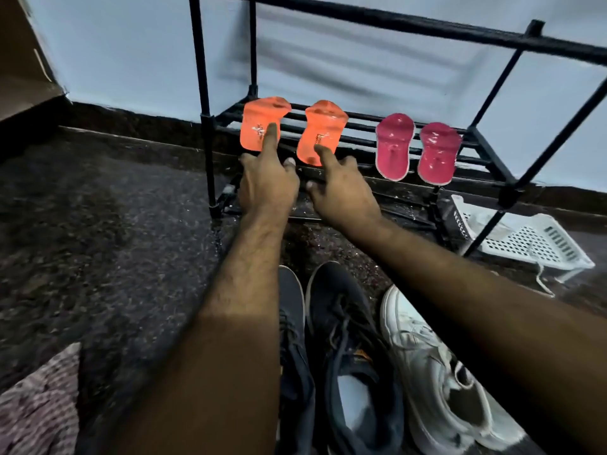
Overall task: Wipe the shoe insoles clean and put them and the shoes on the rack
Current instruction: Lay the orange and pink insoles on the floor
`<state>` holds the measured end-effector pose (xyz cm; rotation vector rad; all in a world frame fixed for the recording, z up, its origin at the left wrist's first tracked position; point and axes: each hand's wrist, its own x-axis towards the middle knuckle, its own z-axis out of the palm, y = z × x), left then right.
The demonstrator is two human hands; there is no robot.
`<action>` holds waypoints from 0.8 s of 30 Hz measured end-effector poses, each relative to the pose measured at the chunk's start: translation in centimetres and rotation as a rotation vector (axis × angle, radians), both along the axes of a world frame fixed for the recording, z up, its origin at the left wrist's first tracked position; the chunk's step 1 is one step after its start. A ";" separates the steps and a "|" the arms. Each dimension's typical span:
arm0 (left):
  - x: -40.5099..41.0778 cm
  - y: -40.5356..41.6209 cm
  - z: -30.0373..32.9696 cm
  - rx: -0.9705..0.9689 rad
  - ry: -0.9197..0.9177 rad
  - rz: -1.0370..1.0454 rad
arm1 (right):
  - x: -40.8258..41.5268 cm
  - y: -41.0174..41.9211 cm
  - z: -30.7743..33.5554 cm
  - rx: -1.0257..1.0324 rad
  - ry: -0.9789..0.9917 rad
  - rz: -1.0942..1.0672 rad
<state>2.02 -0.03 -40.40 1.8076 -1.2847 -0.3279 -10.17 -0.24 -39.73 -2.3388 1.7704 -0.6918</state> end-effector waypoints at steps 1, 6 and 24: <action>0.4 -1.1 -0.6 0.037 0.047 0.001 | 0.5 -1.2 -0.3 0.041 -0.064 -0.030; 1.0 -4.5 -3.0 -0.129 0.596 -0.083 | 1.6 -5.1 -1.7 0.149 -0.450 -0.132; -2.7 4.0 -2.5 -0.333 1.149 0.225 | -2.5 10.0 -1.0 0.842 -1.209 -0.192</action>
